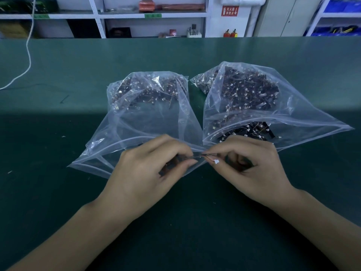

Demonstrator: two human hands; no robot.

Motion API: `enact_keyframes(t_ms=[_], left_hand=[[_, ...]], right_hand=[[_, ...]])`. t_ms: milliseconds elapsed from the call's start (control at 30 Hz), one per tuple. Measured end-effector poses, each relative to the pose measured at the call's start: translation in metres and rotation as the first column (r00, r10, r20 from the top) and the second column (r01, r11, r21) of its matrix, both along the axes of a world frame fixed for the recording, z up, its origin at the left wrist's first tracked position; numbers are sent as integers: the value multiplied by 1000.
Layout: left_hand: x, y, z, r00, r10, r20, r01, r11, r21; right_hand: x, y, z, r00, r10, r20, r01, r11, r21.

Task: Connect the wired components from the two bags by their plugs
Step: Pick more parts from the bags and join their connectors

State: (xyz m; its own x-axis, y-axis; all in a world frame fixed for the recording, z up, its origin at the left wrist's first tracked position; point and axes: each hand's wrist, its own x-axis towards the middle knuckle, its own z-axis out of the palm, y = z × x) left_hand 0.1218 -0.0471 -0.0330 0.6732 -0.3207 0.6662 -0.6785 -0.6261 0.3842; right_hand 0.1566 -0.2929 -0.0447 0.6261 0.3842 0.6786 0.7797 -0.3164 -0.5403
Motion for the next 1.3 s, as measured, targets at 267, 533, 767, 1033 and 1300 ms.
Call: enact_keyframes(t_ms=[267, 533, 767, 1033, 1300], left_hand=[[-3, -2, 2, 1000, 10, -7, -10, 1000, 2], [-4, -2, 3, 1000, 4, -19, -3, 1000, 29], [-3, 0, 1, 1000, 8, -6, -7, 998, 59], [-4, 1, 2, 1000, 14, 12, -15, 996, 89], [-4, 0, 3, 994, 61, 86, -73, 987, 140]], right_hand=[[-2, 1, 0, 999, 10, -35, -10, 1000, -2], [-1, 2, 0, 1000, 6, -12, -7, 999, -37], [0, 1, -1, 1000, 18, -11, -18, 999, -45], [2, 0, -4, 1000, 24, -12, -25, 998, -52], [4, -2, -6, 999, 24, -45, -28, 995, -91]])
